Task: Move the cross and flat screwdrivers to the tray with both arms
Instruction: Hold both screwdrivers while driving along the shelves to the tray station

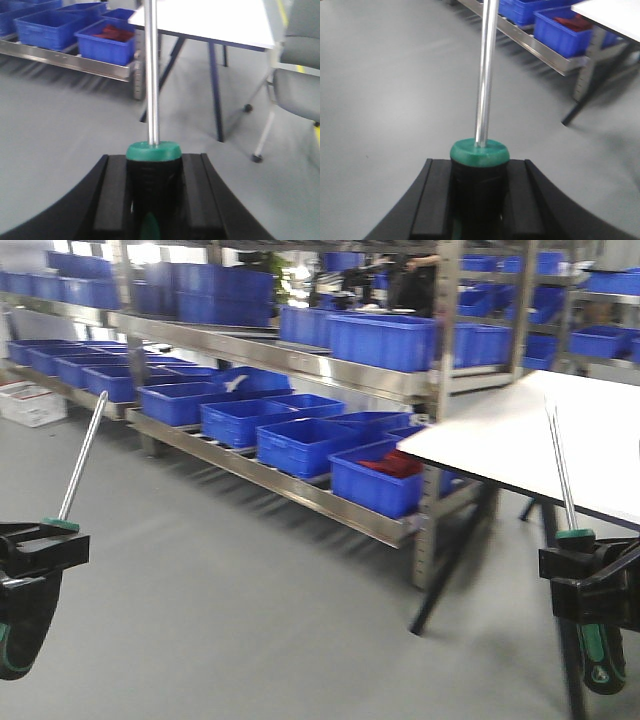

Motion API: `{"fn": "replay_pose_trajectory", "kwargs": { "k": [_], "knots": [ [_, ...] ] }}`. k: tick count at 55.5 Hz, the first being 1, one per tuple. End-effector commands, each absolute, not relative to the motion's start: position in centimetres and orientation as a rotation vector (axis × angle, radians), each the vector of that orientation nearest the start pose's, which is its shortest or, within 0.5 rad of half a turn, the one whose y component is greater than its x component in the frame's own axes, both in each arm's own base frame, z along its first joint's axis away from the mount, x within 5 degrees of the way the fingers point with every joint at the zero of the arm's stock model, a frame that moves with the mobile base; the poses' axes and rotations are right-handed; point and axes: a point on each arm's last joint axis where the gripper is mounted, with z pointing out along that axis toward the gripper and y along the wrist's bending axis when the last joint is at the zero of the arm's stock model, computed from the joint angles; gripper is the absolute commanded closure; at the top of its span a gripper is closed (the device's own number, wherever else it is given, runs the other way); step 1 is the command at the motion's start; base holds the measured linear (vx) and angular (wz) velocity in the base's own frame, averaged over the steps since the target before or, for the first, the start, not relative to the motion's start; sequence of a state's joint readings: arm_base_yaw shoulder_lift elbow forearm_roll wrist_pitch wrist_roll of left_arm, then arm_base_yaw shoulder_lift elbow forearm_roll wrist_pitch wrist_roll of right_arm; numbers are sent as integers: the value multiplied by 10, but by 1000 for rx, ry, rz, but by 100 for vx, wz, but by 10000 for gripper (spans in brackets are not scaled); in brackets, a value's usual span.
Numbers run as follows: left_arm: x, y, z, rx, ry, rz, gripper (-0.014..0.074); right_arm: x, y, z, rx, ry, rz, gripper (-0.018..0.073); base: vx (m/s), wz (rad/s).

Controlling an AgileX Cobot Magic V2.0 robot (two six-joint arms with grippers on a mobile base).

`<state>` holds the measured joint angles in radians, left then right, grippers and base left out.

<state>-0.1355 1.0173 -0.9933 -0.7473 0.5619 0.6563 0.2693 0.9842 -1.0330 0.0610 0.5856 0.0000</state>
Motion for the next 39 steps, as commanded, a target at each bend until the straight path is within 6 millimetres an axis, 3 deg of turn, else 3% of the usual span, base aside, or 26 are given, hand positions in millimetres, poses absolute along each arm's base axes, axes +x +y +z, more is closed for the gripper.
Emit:
{"fn": "replay_pose_trajectory", "kwargs": {
  "k": [1,39],
  "knots": [
    [202,-60,410,311,1806,-463,594,193,55,417,-228,1875,240,567,52,53],
    [202,-60,410,312,1807,-463,594,194,55,417,-228,1876,239,567,52,62]
  ]
}}
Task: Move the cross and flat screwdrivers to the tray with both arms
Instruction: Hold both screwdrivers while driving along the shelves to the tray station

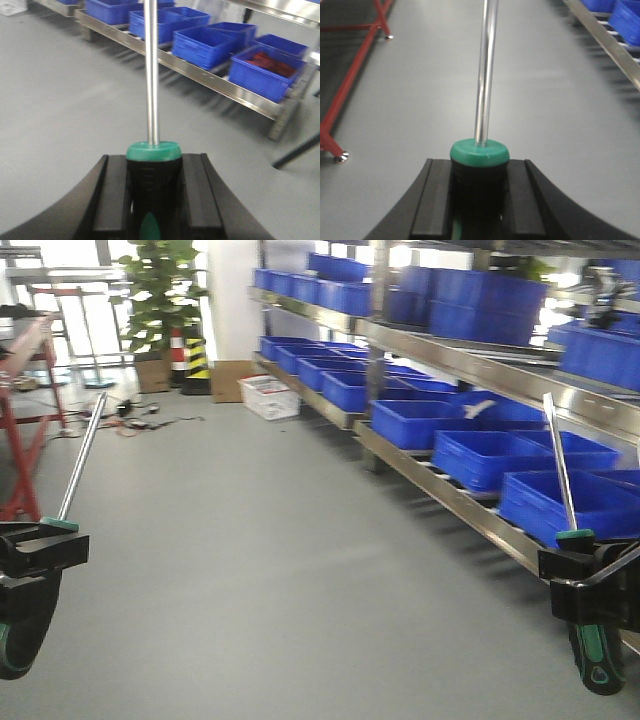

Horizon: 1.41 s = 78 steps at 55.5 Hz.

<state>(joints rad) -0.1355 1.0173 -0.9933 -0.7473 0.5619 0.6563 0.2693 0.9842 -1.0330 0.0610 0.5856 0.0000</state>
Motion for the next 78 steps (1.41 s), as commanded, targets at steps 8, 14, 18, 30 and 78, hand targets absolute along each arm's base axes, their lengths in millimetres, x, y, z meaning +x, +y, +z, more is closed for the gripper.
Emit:
{"fn": "replay_pose_trajectory", "kwargs": {
  "k": [8,14,18,30,78],
  "knots": [
    [202,-60,410,312,1807,-463,594,194,55,417,-228,1876,239,567,52,53],
    [202,-60,410,312,1807,-463,594,194,55,417,-228,1876,239,567,53,46],
    [202,-60,410,312,1807,-463,594,194,55,417,-228,1876,239,567,54,41],
    [202,-60,410,312,1807,-463,594,194,55,417,-228,1876,239,567,55,31],
    [202,-60,410,311,1807,-463,594,194,55,417,-228,1876,239,567,57,12]
  ]
}}
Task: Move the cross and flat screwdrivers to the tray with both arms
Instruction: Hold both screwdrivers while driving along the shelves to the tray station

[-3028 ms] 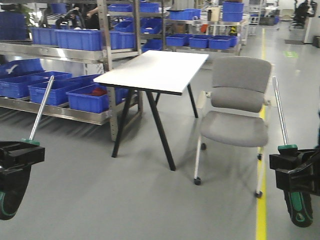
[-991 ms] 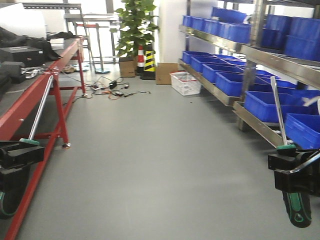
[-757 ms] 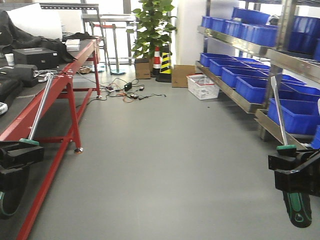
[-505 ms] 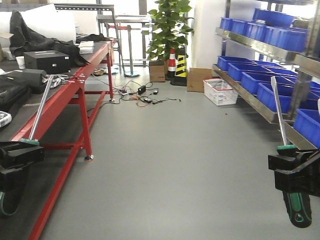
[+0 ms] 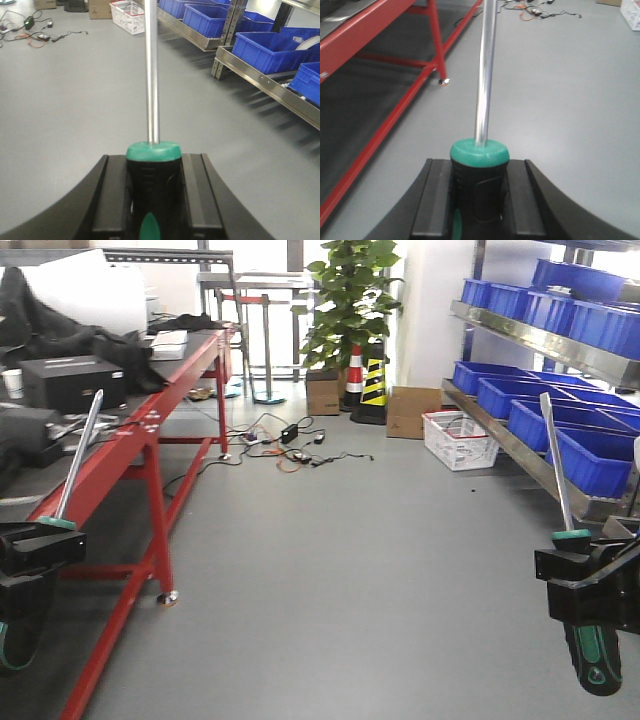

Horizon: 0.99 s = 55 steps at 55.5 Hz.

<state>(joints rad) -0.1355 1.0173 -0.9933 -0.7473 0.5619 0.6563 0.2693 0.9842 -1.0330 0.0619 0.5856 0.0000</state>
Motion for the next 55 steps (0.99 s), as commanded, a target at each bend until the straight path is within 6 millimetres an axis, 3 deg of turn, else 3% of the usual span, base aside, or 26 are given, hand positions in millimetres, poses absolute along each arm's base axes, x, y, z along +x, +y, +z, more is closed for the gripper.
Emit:
{"fn": "replay_pose_trajectory", "kwargs": {
  "k": [1,17,55],
  "knots": [
    [202,-60,410,311,1807,-463,594,194,55,417,-228,1876,239,567,56,-23],
    [202,-60,410,311,1807,-463,594,194,55,417,-228,1876,239,567,55,-43],
    [202,-60,410,311,1806,-463,594,194,55,417,-227,1876,241,567,50,-73]
  ]
}}
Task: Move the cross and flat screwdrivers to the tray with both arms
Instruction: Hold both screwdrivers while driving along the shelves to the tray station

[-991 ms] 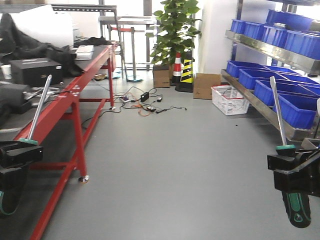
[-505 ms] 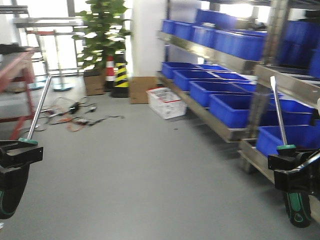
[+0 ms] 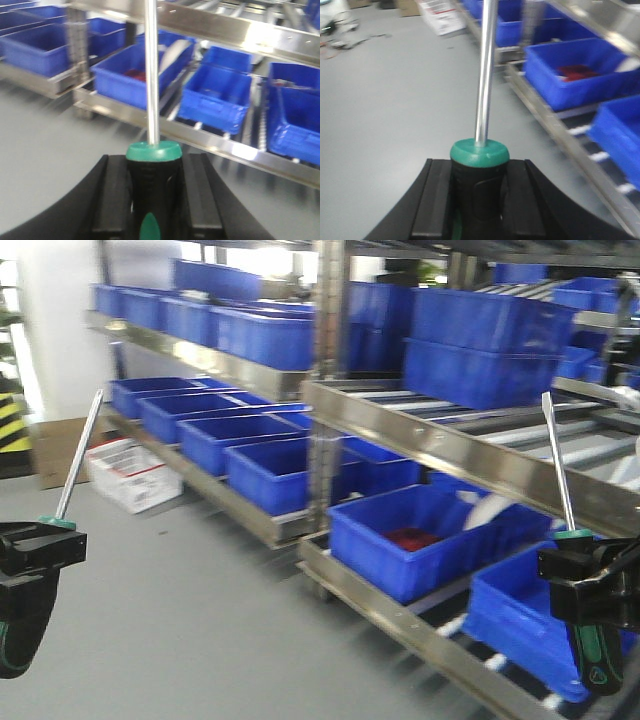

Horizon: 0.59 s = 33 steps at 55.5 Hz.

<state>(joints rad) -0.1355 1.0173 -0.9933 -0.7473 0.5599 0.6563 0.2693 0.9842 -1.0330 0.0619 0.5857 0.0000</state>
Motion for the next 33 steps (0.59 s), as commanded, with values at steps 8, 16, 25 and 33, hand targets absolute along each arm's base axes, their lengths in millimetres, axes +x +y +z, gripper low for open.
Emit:
{"fn": "replay_pose_trajectory", "kwargs": {
  "k": [8,16,25,33],
  "knots": [
    [202,-60,410,311,1806,-463,594,194,56,417,-227,1876,242,567,45,-76],
    [202,-60,410,311,1806,-463,594,194,56,417,-227,1876,242,567,42,-79],
    [202,-60,410,311,1806,-463,594,194,56,417,-227,1876,242,567,40,-84],
    [202,-60,410,311,1806,-463,594,194,56,417,-227,1876,242,567,39,-93]
  ]
}}
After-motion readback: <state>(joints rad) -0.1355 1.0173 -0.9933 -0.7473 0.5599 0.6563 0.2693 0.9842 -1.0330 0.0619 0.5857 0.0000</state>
